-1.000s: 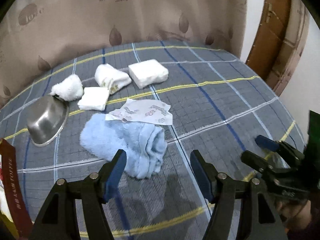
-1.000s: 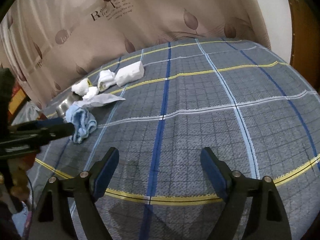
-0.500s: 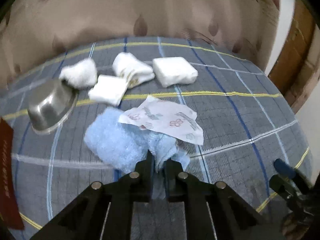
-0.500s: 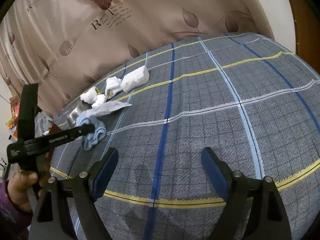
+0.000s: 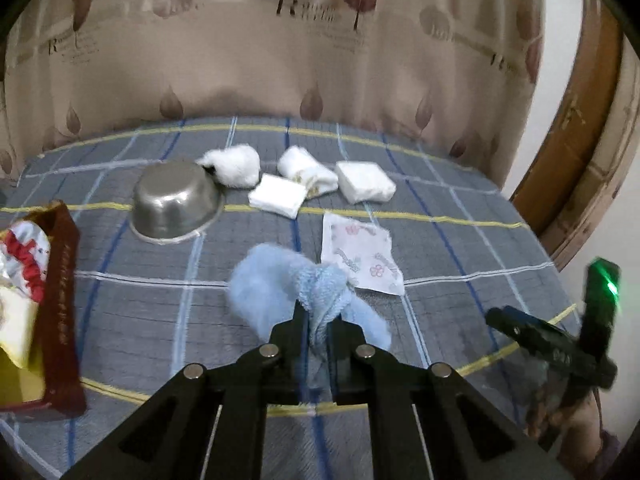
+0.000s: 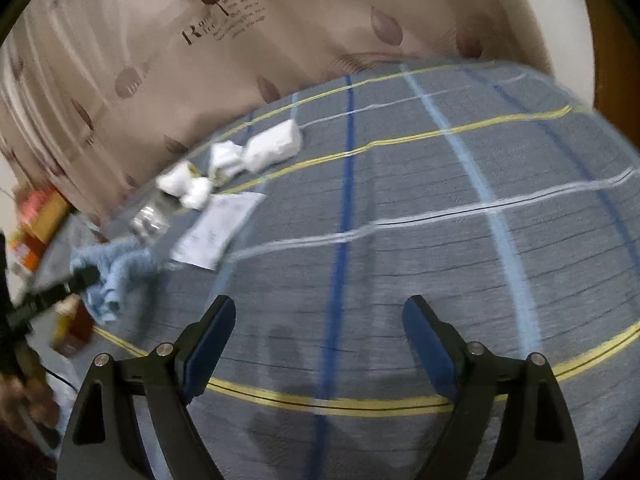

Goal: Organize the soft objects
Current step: 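Carry the blue towel toward the tin with the left gripper while the right gripper grasps the printed tissue packet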

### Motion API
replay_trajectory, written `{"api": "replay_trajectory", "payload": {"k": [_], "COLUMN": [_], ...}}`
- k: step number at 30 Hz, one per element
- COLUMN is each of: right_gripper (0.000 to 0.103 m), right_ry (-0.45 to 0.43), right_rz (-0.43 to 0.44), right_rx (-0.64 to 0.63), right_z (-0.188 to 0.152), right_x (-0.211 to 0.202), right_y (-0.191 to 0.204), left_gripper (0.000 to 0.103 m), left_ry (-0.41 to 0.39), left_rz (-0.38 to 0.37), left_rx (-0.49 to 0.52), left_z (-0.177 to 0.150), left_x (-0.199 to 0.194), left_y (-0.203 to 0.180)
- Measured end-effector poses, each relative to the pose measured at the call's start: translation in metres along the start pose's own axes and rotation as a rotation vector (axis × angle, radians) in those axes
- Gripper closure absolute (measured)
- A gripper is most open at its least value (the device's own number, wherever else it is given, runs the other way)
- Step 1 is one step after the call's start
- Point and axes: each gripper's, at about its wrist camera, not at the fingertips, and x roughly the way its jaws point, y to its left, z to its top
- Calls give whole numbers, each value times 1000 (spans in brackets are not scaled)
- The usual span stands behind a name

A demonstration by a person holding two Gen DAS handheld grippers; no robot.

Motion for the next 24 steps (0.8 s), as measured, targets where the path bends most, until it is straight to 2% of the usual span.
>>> {"api": "replay_trajectory", "payload": {"k": [5,8,11,13,21,23,24], "right_gripper": [18,18,18,18,17,19,29], "right_ry": [34,93,132,147,204,198,199], "right_rz": [26,23,-30,-35,-212,-237,-261], "right_rx": [-78,-106,-110,-86,-100,-120,-155], "right_z": [21,35,41,44,47,46,45], "right_x": [21,47,73,90,140,148,151], "right_y": [40,66,83,90,120,125,130], "left_gripper": [96,96,96,95,95,95,95], "left_ry": [-38,-54,-81,-101,-166,-182,-187], "left_rz": [4,2,3,9,71,102,118], "left_rx": [14,13,8,-4,-56,-76,-86], "left_z": [-2,-2,-3,-3,-8,-11,-12], "left_x": [-33,-48,-64,-75,-122,-134,-140], "left_y": [11,19,27,35,80,96,103]}}
